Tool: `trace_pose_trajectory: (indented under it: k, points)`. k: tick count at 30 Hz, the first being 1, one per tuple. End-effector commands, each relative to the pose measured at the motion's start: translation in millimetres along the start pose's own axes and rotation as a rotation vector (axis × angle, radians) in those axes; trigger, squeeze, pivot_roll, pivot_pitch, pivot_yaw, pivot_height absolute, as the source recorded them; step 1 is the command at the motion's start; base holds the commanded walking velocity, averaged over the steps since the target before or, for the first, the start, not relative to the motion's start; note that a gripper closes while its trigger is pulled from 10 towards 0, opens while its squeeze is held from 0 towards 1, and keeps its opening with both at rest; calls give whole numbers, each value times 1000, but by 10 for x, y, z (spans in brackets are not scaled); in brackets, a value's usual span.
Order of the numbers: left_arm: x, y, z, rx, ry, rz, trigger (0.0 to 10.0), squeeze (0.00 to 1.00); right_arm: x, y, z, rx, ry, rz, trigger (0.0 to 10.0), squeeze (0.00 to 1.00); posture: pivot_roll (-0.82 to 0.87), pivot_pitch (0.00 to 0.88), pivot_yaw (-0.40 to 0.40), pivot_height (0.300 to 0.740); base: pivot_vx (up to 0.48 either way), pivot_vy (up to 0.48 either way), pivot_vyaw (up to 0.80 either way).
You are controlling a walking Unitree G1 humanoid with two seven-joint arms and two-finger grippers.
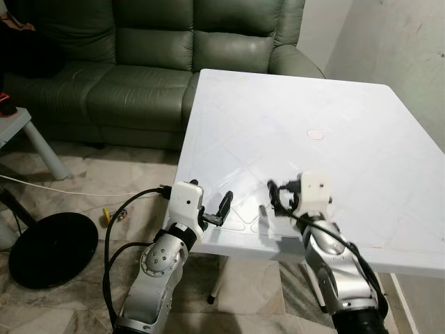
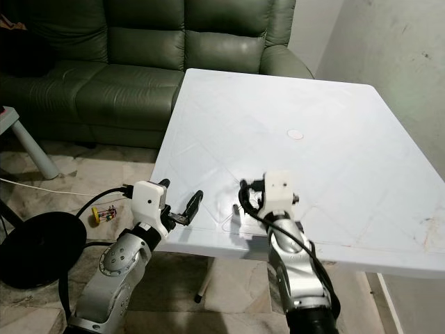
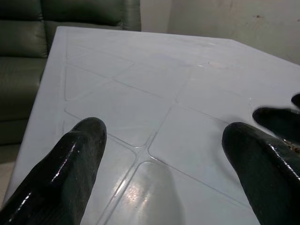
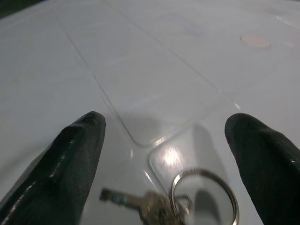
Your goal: Hang keys on a hook
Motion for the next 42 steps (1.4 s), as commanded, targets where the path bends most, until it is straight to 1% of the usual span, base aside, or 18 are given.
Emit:
trace_pose_trajectory:
  k: [1,12,13,14,15,16,17,19,21,22,24,25,29,31,35,37,40,42]
  points:
    - [23,-3,54,14,1,-4,10000,0,72,-43,-96,-38,34,-37,10000,0,61,58,-84,740,0,0,0]
    - [26,-2,52,11,-3,-7,10000,0,160,-211,-250,-50,44,-67,10000,0,49,51,-74,740,0,0,0]
    - [24,-1,51,11,-3,-7,10000,0,171,-223,-242,-42,49,-69,6784,0,47,52,-72,740,0,0,0]
    - [22,0,49,10,-3,-7,10000,0,172,-229,-231,-35,57,-67,5804,0,46,51,-71,740,0,0,0]
    - [22,1,49,10,-4,-7,10000,0,176,-229,-229,-35,53,-70,6627,0,46,51,-71,740,0,0,0]
    - [23,2,49,10,-4,-7,10000,0,180,-232,-205,-19,47,-72,2431,0,46,51,-71,740,0,0,0]
    - [25,5,50,10,-4,-7,10000,0,180,-235,-171,4,46,-71,510,0,45,50,-70,740,0,0,0]
    - [25,9,53,11,-4,-7,10000,0,172,-229,-170,-6,56,-68,1686,0,46,50,-70,740,0,0,0]
    - [23,11,53,11,-6,-6,10000,0,174,-225,-168,-8,55,-72,1059,0,48,50,-71,740,0,0,0]
    - [21,10,52,11,-5,-4,10000,0,174,-225,-165,-5,53,-73,2196,0,49,50,-71,740,0,0,0]
    - [19,10,55,11,-6,-3,10000,0,174,-224,-161,-3,52,-72,2039,0,50,51,-72,740,0,0,0]
    - [15,6,51,10,-5,0,10000,0,166,-223,-158,2,55,-67,549,0,53,50,-73,740,0,0,0]
    - [6,-1,47,7,-5,6,10000,0,163,-217,-159,1,51,-73,510,0,54,52,-73,740,0,0,0]
    - [-2,-6,43,6,-5,11,10000,0,157,-216,-168,-5,51,-69,2392,0,55,55,-74,740,0,0,0]
    - [-8,-10,42,5,-8,16,10000,0,168,-224,-184,-17,47,-70,667,0,56,59,-76,740,0,0,0]
    - [-10,-11,39,3,-14,19,10000,0,177,-230,-184,-14,38,-70,1529,0,55,60,-77,740,0,0,0]
    - [-12,-11,42,4,-12,20,10000,0,183,-238,-189,-17,46,-68,0,0,54,61,-77,740,0,0,0]
    - [-12,-11,40,3,-13,20,10000,0,185,-238,-198,-24,42,-68,1098,0,53,63,-77,740,0,0,0]
Point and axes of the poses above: a point about 5 cm out from each wrist's last joint towards the gripper, its own y axis pointing out of the wrist towards the gripper, its own z axis along the axis of the wrist's last joint, x = y × z, the point moved 4 cm from there along y, pointing out of the wrist towards the gripper, and after that the axes turned 8 degrees about y, right-handed, at the moved point
